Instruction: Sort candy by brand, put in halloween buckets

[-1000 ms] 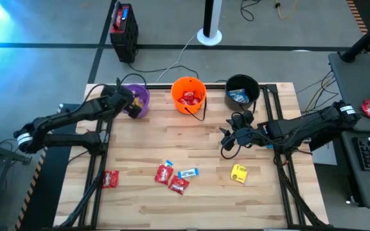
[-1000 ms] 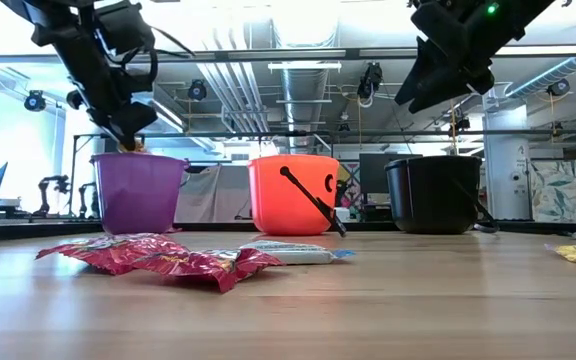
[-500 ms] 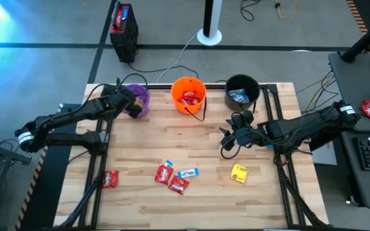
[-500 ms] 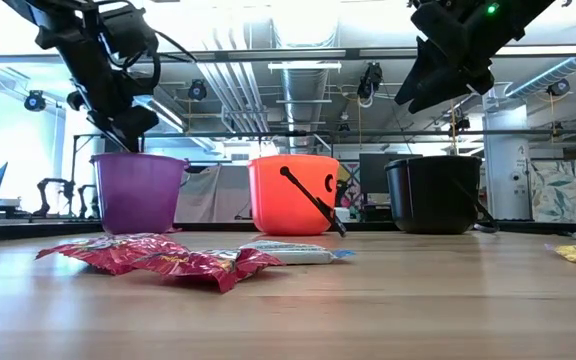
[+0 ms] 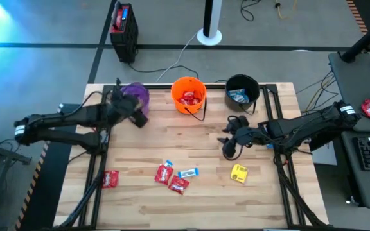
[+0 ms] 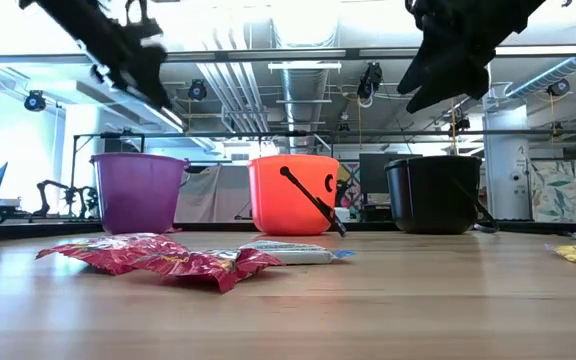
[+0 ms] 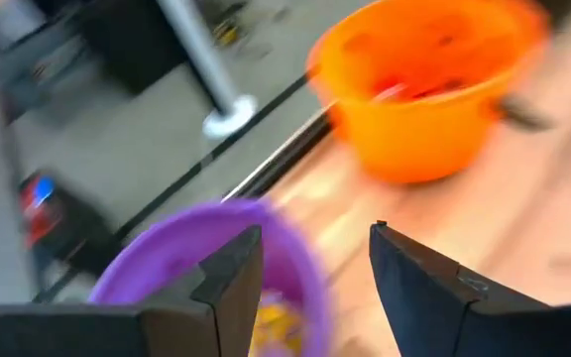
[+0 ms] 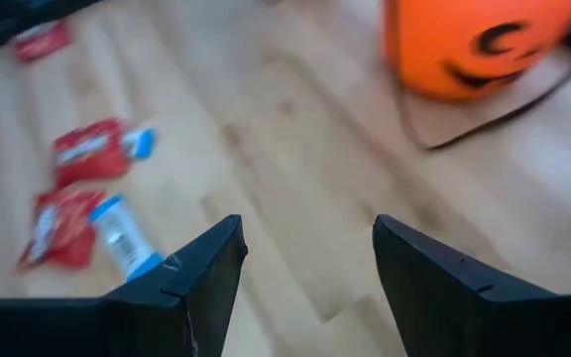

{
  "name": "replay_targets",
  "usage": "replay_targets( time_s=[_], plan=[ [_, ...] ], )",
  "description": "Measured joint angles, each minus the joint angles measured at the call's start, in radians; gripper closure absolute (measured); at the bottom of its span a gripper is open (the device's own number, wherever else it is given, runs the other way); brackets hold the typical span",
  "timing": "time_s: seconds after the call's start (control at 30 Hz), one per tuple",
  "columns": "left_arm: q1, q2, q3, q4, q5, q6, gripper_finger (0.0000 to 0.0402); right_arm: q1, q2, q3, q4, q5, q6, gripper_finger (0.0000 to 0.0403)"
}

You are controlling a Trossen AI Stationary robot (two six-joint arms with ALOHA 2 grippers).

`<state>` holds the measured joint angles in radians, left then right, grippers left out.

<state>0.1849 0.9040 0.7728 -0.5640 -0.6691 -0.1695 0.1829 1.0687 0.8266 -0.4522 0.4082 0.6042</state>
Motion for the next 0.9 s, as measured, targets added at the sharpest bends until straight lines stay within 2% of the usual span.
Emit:
replay_targets(
  time_s=[0.2,0.4,0.8,0.9],
  plan=[
    [-0.250,0.006,0.003,0.079,-0.001,0.052,0.0235,0.008,0.041,0.001,0.004,-0.137,-0.036,0.0186],
    [-0.424,0.026,0.003,0.118,-0.103,0.013,0.0235,0.025,0.165,0.025,0.023,-0.205,-0.096,0.0187],
    [-0.599,0.096,0.002,0.120,-0.125,-0.065,0.0235,0.070,0.439,0.257,0.028,-0.204,-0.347,0.0188],
    [-0.649,0.126,0.002,0.132,-0.085,-0.088,0.0235,0.091,0.511,0.322,0.024,-0.203,-0.403,0.0188]
  ],
)
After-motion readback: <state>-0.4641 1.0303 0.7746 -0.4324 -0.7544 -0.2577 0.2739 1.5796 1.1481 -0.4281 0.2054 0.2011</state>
